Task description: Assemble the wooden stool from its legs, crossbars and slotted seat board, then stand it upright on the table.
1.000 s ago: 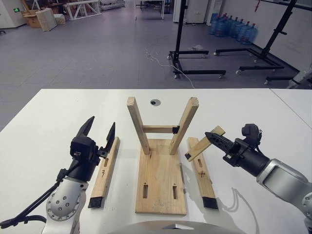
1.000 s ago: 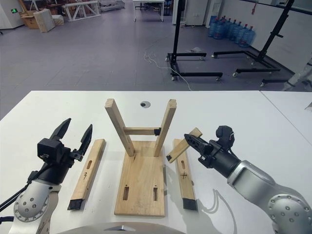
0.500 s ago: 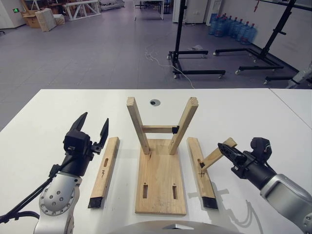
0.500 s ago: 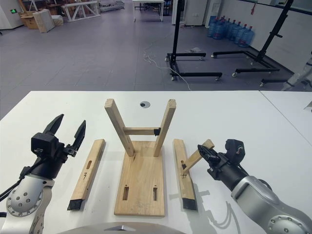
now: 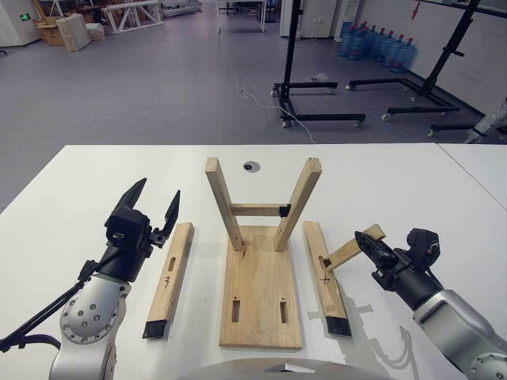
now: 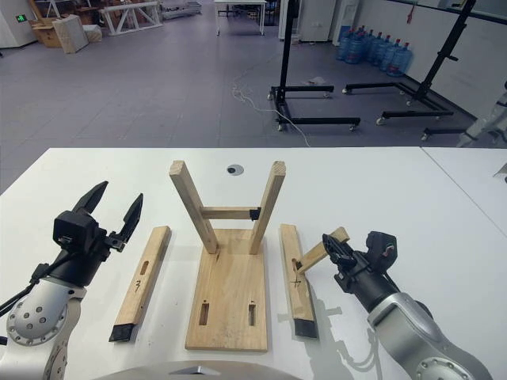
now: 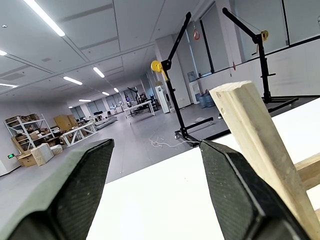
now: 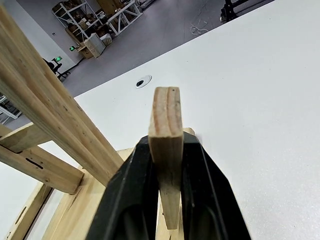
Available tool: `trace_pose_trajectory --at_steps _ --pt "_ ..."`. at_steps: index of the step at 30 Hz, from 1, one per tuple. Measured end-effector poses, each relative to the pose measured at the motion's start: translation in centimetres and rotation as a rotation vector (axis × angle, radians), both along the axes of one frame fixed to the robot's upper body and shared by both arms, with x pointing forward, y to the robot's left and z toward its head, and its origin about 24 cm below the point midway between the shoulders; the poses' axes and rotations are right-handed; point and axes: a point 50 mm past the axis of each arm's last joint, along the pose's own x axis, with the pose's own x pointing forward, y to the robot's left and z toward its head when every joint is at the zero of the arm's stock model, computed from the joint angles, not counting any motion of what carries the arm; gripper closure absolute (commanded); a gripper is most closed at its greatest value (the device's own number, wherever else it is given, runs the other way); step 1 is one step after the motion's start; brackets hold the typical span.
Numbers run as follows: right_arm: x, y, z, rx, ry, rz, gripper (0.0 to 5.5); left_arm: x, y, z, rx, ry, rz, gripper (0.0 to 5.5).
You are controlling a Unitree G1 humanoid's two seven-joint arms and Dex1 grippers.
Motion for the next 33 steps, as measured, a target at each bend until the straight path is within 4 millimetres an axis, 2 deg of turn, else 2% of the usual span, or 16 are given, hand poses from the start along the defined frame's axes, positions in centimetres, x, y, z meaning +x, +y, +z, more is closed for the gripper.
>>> trace_pose_trajectory --at_steps 8,17,28,33 --pt "0.7 0.5 0.6 0.052 -0.002 -0.055 5.11 0.4 0.0 -0.3 0.004 0.005 -0.016 2.37" --pt "-0.4 1.8 -0.7 0.087 0.081 -0.065 5.11 0.6 0.3 -0.2 0.048 0.008 -0.045 2.37" --pt "-0.4 1.4 -1.0 0.107 0.071 -0.109 5.11 0.7 0.3 0.0 0.067 0.008 -0.062 2.37" --pt "-0.3 0.8 -1.5 0.105 0.060 -0.063 5.11 0.7 0.2 -0.1 0.072 0.009 -0.058 2.37"
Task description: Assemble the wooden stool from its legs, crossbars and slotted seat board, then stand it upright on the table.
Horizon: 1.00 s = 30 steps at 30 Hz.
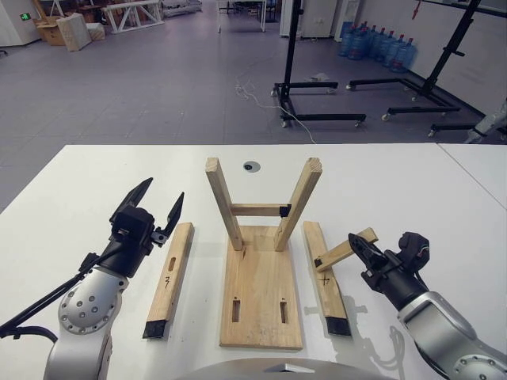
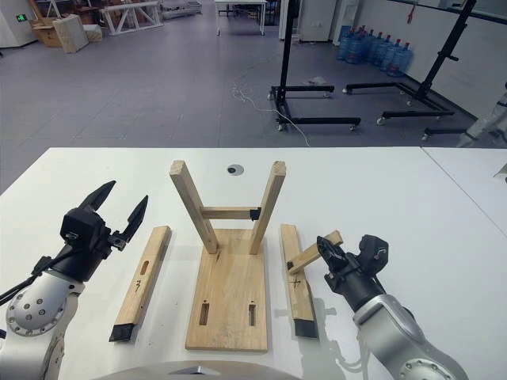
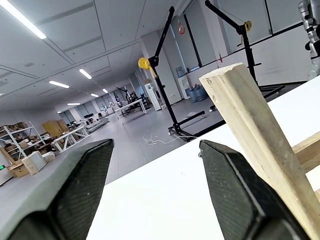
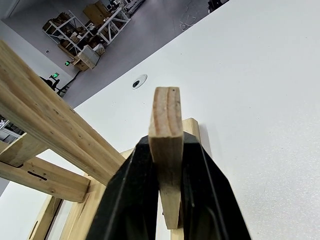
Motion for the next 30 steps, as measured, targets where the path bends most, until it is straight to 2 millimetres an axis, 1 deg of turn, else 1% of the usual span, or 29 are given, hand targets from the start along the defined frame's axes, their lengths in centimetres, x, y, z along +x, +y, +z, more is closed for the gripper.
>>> trace_pose_trajectory --at_steps 6,14,17,20,25,30 --pt "0.1 -0.6 -0.5 0.000 -0.014 -0.012 5.11 0.1 -0.1 -0.1 -0.002 0.004 -0.003 2.37" --pt "0.3 -0.7 -0.3 0.042 -0.012 -0.068 5.11 0.1 -0.2 -0.3 -0.003 0.006 -0.012 2.37" --pt "0.4 -0.6 0.0 0.017 -0.018 -0.049 5.11 0.1 -0.2 -0.3 -0.002 0.000 -0.009 2.37" --pt "1.2 -0.3 1.0 0.000 -0.062 -0.023 5.11 -0.1 -0.2 -0.5 -0.005 0.001 0.008 2.37" --pt "1.3 -0.6 1.1 -0.021 -0.055 -0.031 5.11 -0.4 -0.2 -0.8 -0.006 0.003 0.026 2.37" --pt "1.1 -0.8 0.8 -0.050 -0.028 -0.024 5.11 -0.6 -0.3 -1.0 -0.009 0.017 0.027 2.37"
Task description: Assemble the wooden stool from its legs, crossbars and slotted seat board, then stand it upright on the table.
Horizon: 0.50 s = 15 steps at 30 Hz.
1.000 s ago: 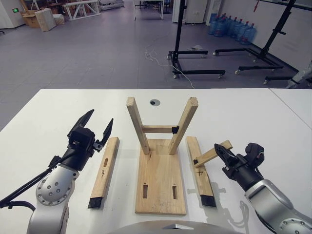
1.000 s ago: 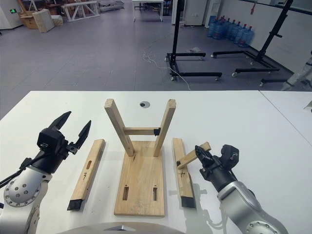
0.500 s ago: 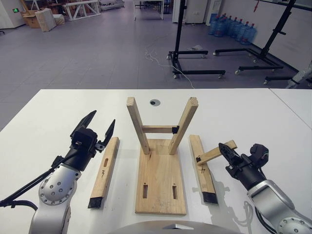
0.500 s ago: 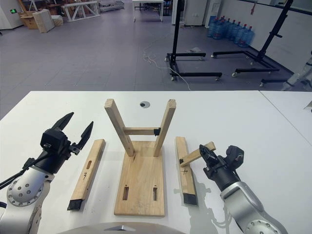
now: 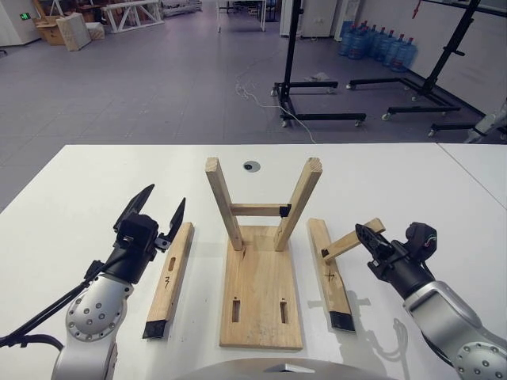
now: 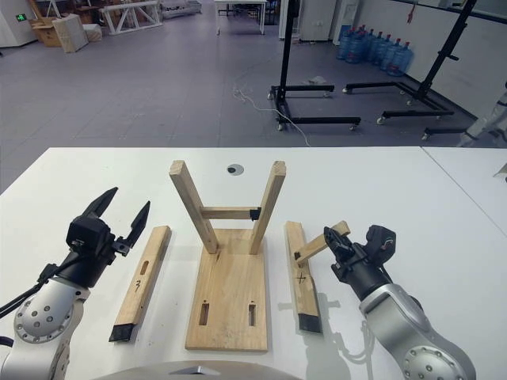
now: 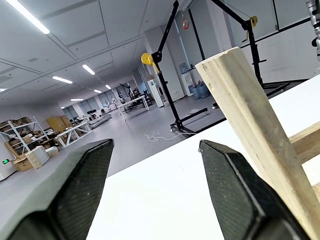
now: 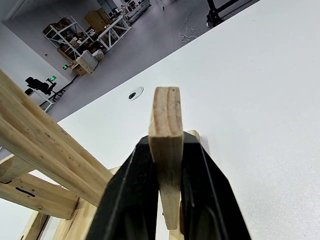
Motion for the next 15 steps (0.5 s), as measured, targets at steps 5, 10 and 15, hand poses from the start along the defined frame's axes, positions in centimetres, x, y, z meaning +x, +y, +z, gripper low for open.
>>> trace_pose_trajectory --at_steps 5,10,15 --pt "-0.01 -0.36 -0.52 -0.021 0.019 -0.010 5.11 -0.10 -0.15 -0.07 -0.002 0.004 -0.004 2.37" --pt "0.42 -0.01 -0.49 -0.045 0.017 0.016 5.11 -0.10 -0.20 -0.10 0.007 0.005 -0.006 2.37" --pt "0.40 0.36 -0.15 -0.132 0.012 0.042 5.11 -0.12 -0.17 -0.11 0.017 0.008 -0.009 2.37"
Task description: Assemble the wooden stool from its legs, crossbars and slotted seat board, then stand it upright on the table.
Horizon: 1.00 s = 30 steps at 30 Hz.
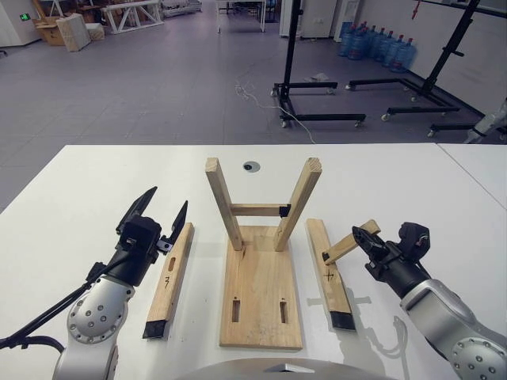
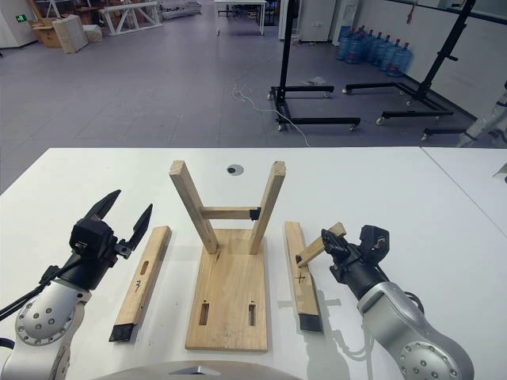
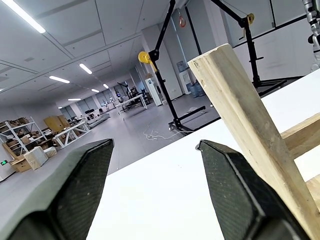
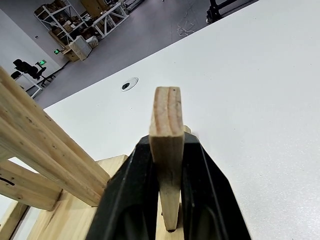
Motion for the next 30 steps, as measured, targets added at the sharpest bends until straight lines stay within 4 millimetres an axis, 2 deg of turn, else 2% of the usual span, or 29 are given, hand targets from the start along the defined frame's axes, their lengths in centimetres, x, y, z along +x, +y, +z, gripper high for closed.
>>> trace_pose_trajectory --at_steps 9,16,30 --pt "-0.2 0.3 0.1 -0.108 0.024 0.007 5.11 -0.2 -0.3 -0.4 0.016 0.019 -0.005 2.37" --pt "0.9 1.0 -0.3 -0.308 -0.050 0.142 5.11 0.1 -0.4 -0.4 0.020 0.006 -0.013 2.37" --pt "1.6 0.1 -1.8 -0.338 -0.155 0.185 5.11 0.7 0.0 -0.9 0.039 0.001 -0.006 2.37"
